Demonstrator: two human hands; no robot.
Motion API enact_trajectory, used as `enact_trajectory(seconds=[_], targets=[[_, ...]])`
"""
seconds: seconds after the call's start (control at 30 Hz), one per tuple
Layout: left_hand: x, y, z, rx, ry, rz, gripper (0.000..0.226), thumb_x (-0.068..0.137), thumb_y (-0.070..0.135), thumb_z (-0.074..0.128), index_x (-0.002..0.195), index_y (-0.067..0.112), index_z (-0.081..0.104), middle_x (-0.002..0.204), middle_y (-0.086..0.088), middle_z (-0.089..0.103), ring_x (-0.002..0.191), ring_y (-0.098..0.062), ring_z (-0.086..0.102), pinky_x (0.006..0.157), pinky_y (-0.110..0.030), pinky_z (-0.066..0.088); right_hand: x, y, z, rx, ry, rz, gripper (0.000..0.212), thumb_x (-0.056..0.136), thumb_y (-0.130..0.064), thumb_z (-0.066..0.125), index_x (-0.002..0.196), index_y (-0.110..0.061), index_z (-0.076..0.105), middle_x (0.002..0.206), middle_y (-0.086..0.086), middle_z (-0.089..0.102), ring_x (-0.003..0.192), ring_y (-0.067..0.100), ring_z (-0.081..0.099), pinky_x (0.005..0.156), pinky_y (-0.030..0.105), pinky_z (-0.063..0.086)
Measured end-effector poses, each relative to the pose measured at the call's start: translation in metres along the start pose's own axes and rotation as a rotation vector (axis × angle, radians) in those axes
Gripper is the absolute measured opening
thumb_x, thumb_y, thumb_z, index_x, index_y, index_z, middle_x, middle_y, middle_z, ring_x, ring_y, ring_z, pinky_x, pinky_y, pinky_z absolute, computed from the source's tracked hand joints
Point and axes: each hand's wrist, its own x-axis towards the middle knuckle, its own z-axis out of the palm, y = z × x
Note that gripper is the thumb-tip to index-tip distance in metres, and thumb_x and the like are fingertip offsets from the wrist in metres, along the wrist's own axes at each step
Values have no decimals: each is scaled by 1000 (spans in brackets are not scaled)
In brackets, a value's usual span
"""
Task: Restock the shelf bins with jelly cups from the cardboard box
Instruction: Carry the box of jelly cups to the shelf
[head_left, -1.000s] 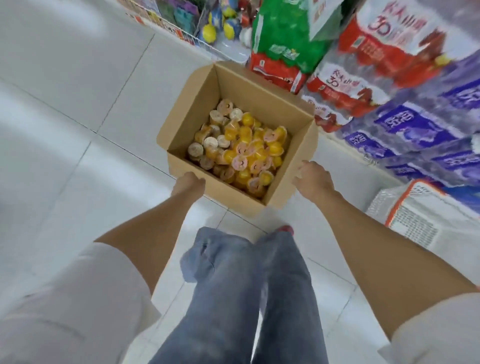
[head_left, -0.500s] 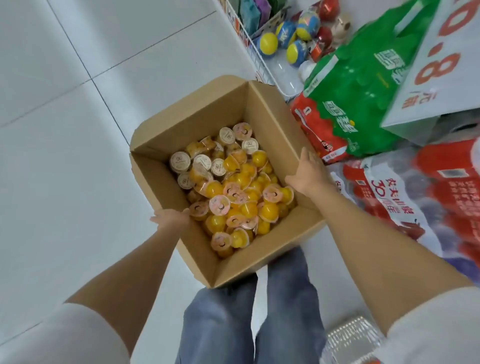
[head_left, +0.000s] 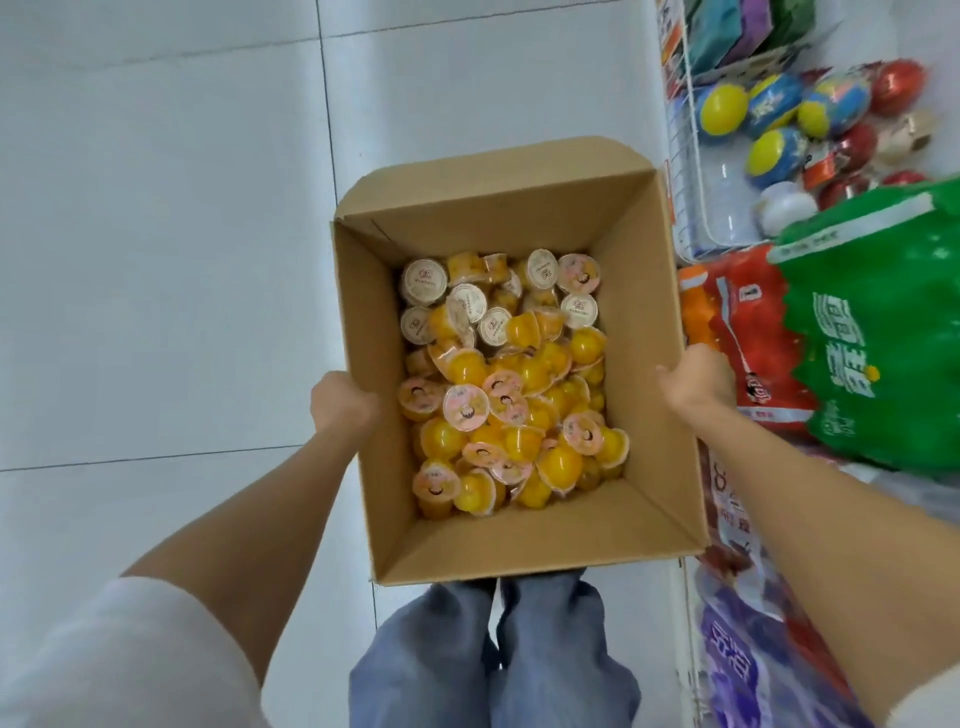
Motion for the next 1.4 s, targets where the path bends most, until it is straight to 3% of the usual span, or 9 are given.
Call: enact_trajectory(seconds=[0.1,0.2,0.4,0.57,0.63,0.73,0.93,1.07,1.4], targets=[[0,-9,-7,-17,-17,-8,3,80,2,55,77,3,56,73,-9,55,60,-22,54,51,-28,48,-10,-6,-8,-16,12,-21,26,91,-22,63,91,4,64,96,24,66,92,41,64,66,35,44],[-7,-23,-15,-21,-27,-8,15,80,0,56,68,5,49,66,-7,50,55,-19,49,44,-23,38,-29,-16,-17,-51,10,-29,28,91,-23,63,91,6,65,96,25,67,92,41,64,64,35,44],[-15,-39,-70,-88,-13,-44,17,78,-1,54,65,6,45,65,-7,48,53,-18,45,44,-24,38,-51,-73,-66,-94,18,-175,29,90,-20,63,97,9,63,103,27,65,100,43,62,76,41,49],[-27,-61,-131,-175,17,-115,20,77,0,56,64,7,44,64,-6,47,54,-19,45,45,-24,39,-84,-142,-112,-135,9,-258,26,92,-18,62,99,7,62,103,26,64,99,41,62,70,34,44],[-33,-71,-158,-226,34,-147,20,78,0,56,64,8,43,64,-6,47,57,-21,48,49,-27,42,-101,-176,-130,-143,1,-312,19,91,-16,62,90,3,60,100,27,64,98,42,62,69,34,42],[-28,-91,-207,-305,42,-213,21,79,2,57,64,8,44,64,-5,47,58,-21,49,51,-28,43,-125,-241,-153,-187,10,-396,21,89,-14,62,75,-1,52,95,28,65,92,43,62,69,36,44],[20,-133,-318,-440,22,-302,17,74,-3,54,64,7,43,64,-6,46,55,-21,47,45,-23,37,-162,-399,-181,-281,21,-507,18,90,-16,60,85,1,58,83,17,58,76,34,56,68,39,49],[83,-156,-392,-463,48,-363,14,75,-1,55,67,6,46,65,-7,49,55,-20,47,47,-25,40,-168,-512,-175,-298,13,-540,17,90,-16,58,80,-3,55,76,11,55,71,30,53,62,33,45],[264,-213,-599,-462,168,-412,26,79,2,56,60,8,39,60,-5,43,52,-19,41,44,-25,32,-194,-818,-152,-219,-79,-680,17,87,-11,57,76,1,57,64,9,53,59,26,51,55,31,45]])
